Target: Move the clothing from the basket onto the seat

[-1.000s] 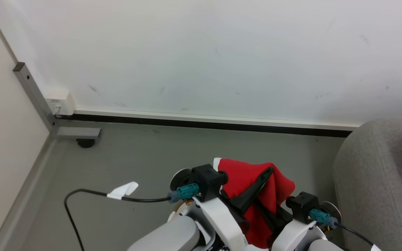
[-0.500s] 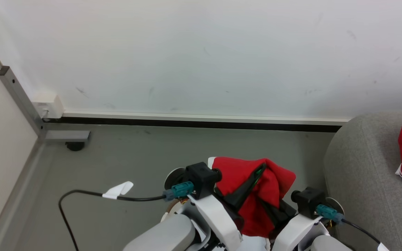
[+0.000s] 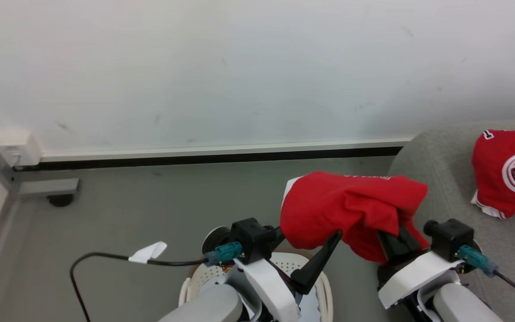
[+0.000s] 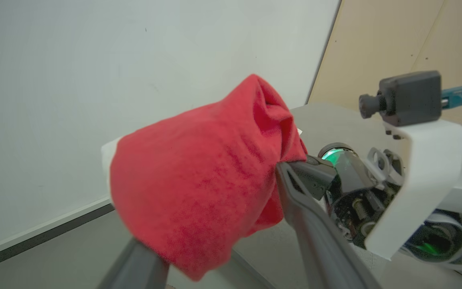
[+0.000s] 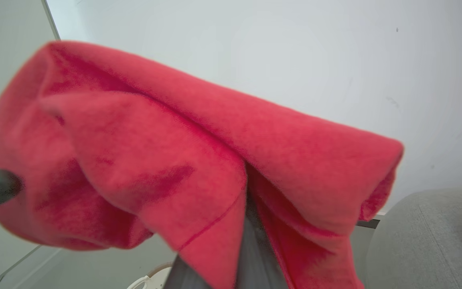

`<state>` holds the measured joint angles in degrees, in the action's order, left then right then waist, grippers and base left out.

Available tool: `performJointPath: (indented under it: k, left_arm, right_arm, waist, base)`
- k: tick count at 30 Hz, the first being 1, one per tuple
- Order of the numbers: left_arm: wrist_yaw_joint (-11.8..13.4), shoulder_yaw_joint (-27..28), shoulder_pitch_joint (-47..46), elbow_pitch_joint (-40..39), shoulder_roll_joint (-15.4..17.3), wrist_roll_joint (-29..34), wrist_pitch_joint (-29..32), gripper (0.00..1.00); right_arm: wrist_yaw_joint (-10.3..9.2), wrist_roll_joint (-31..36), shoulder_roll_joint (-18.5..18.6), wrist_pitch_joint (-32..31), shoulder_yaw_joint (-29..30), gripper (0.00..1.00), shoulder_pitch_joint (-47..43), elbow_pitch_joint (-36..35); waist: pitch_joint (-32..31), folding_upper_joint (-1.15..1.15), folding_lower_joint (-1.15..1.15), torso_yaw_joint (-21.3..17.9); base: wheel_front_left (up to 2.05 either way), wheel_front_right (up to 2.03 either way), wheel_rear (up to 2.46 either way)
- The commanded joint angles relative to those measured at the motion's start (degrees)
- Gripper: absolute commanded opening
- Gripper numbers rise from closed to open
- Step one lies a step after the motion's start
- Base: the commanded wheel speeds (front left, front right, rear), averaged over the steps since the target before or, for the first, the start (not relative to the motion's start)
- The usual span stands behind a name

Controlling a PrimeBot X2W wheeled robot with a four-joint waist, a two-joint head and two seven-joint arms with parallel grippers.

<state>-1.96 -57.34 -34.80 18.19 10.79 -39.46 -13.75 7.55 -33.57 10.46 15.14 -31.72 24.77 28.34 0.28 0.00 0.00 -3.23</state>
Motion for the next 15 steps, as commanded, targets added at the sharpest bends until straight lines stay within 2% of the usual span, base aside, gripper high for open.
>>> performJointPath:
  k: [1,9,15]
  left_arm:
    - [0.2,0.1,0.8,0.2,0.4,-0.1,-0.4,1.00]
    - [0.8,-0.3,0.8,0.4,1.0,1.1,-0.5,1.00]
    - [1.2,0.0,0.0,-0.4,1.4,2.3,-0.9,1.00]
  right_arm:
    - [-0.13,0.8,0.5,0.0,1.7,0.00,-0.9,-1.0]
    - [-0.13,2.7,1.8,0.0,8.6,0.00,-2.7,-4.5]
    - [-0.13,3.3,2.3,0.0,11.5,0.00,-3.5,-6.6]
  waist:
    - [0.2,0.00,0.00,-1.8]
    - [1.0,0.00,0.00,-7.7]
    - [1.9,0.00,0.00,-12.6]
  base:
    - [0.00,0.00,0.00]
    - [0.00,0.00,0.00]
    - [0.00,0.00,0.00]
